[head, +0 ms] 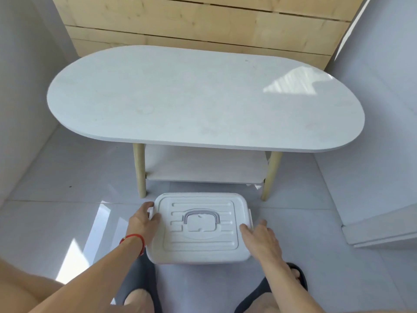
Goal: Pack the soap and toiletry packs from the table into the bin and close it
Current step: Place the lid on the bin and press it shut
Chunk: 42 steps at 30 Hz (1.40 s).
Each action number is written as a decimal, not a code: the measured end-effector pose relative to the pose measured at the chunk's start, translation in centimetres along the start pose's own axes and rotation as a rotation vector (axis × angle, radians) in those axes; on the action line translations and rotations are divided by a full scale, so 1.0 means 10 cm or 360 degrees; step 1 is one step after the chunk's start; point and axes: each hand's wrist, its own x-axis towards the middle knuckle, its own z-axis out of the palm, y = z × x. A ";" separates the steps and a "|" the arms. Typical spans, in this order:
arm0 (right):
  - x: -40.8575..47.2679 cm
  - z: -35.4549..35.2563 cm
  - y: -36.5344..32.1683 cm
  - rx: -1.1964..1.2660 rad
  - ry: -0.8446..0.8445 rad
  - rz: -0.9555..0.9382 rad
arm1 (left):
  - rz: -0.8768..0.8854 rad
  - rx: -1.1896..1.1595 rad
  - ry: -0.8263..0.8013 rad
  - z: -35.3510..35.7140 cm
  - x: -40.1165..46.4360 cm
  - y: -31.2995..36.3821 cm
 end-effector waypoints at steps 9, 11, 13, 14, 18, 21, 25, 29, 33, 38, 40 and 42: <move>0.22 0.16 0.05 0.0957 -0.0467 -0.0038 | 0.0833 0.1138 0.0130 0.29 -0.21 0.23; 0.24 0.12 0.07 0.1116 -0.0579 0.0034 | 0.1227 0.1298 -0.0196 0.58 -0.39 0.37; 0.25 0.11 0.09 0.1146 -0.0554 0.0049 | 0.1249 0.1401 -0.0479 0.83 -0.49 0.39; 0.26 0.12 0.10 0.1140 -0.0477 0.0061 | 0.1209 0.1461 -0.0531 0.90 -0.50 0.37; 0.23 0.16 0.13 0.1115 -0.0032 0.0129 | 0.1159 0.1642 -0.0537 0.93 -0.49 0.38; 0.14 0.16 0.06 0.0784 0.0169 -0.0027 | 0.1154 0.1679 -0.0518 0.94 -0.51 0.40; 0.05 0.24 -0.05 0.0364 0.0273 -0.0116 | 0.1141 0.1705 -0.0548 0.93 -0.53 0.41; 0.00 0.27 -0.13 0.0201 0.0437 -0.0120 | 0.1155 0.1684 -0.0558 0.93 -0.51 0.40; -0.07 0.31 -0.17 0.0006 0.0510 -0.0187 | 0.1173 0.1632 -0.0554 0.92 -0.50 0.36; -0.17 0.45 -0.16 -0.0423 0.0338 -0.0374 | 0.1133 0.1171 -0.0391 0.75 -0.49 0.43; -0.26 0.55 -0.22 -0.0511 0.0219 -0.0383 | 0.1014 0.0673 -0.0169 0.55 -0.41 0.43; -0.27 0.62 -0.28 -0.0575 0.0125 -0.0348 | 0.0882 0.0516 0.0238 0.33 -0.28 0.29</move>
